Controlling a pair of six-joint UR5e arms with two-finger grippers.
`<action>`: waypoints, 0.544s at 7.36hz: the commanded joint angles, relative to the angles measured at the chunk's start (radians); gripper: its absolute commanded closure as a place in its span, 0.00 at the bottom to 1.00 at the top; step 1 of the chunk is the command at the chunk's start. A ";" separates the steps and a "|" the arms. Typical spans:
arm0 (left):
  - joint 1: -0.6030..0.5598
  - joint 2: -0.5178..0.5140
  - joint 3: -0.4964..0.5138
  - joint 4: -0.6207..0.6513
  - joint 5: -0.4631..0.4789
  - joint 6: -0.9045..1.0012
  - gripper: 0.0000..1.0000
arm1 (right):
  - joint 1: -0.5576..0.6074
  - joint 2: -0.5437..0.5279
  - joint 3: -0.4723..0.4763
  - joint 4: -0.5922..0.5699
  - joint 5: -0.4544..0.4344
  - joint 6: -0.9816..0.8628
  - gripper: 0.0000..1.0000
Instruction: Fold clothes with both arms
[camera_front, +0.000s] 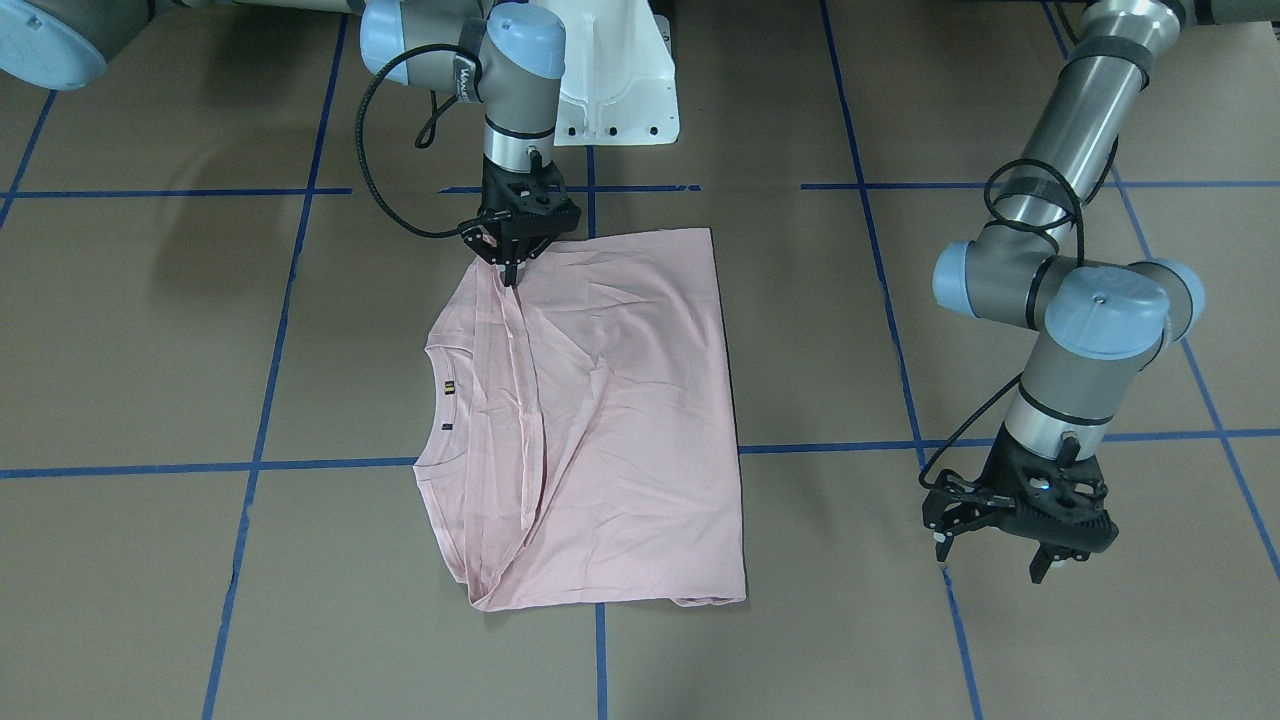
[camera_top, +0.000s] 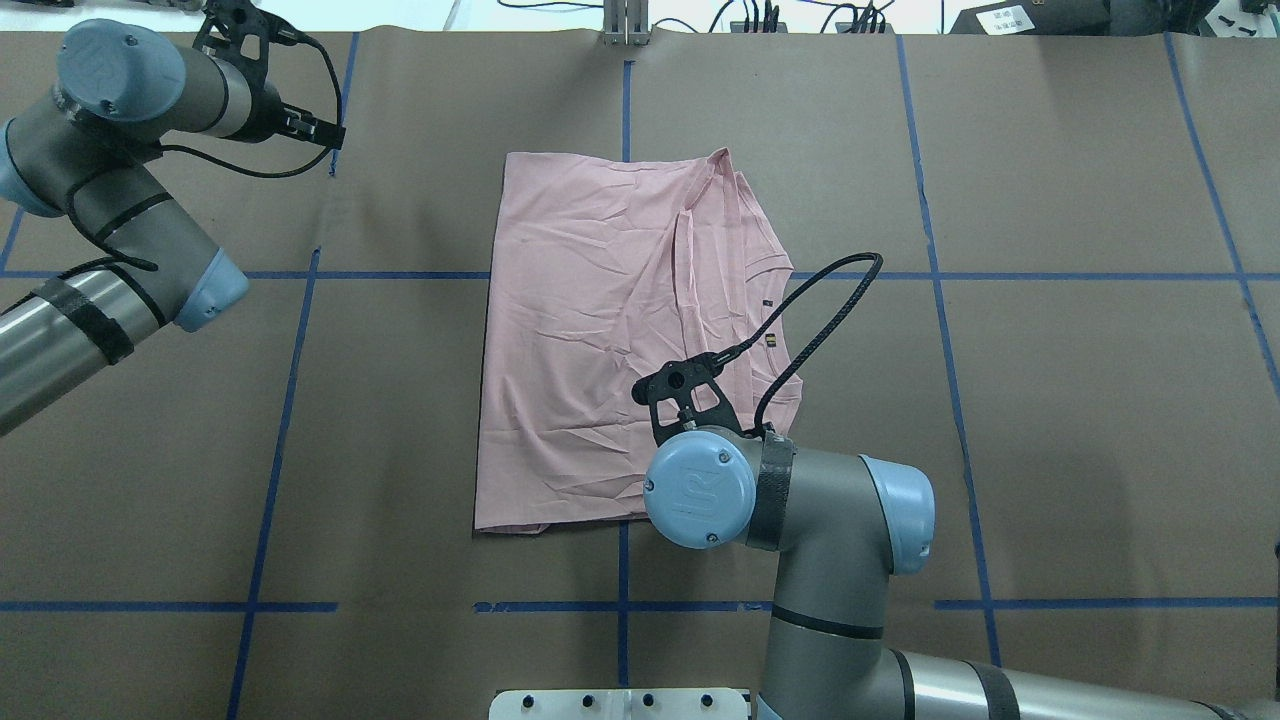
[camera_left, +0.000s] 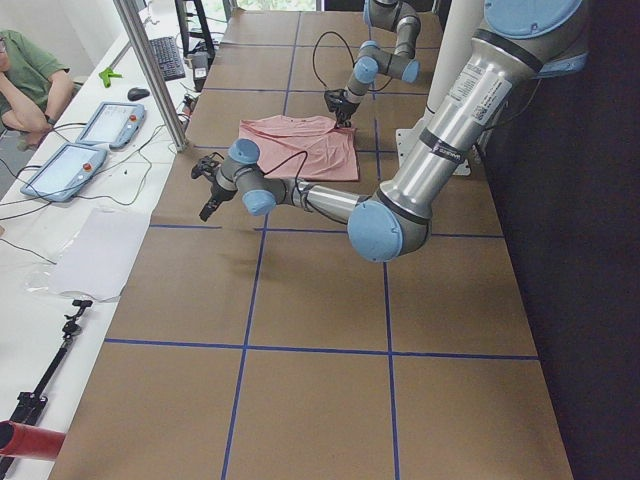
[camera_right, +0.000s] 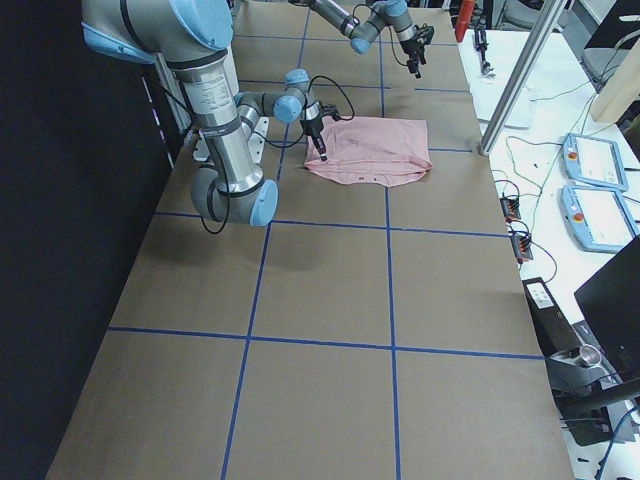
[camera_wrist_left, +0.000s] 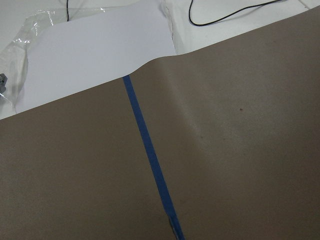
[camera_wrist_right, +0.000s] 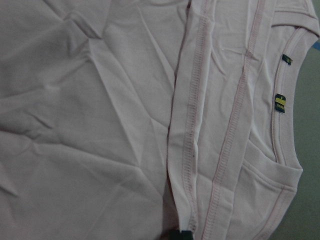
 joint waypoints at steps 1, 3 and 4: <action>0.000 0.000 0.001 0.000 0.000 0.000 0.00 | 0.005 -0.020 0.016 -0.001 0.000 -0.001 1.00; 0.000 0.000 0.001 0.000 0.000 0.000 0.00 | 0.000 -0.067 0.033 0.002 -0.009 0.014 1.00; 0.000 0.002 0.001 0.000 0.000 0.002 0.00 | -0.003 -0.074 0.033 0.000 -0.019 0.016 1.00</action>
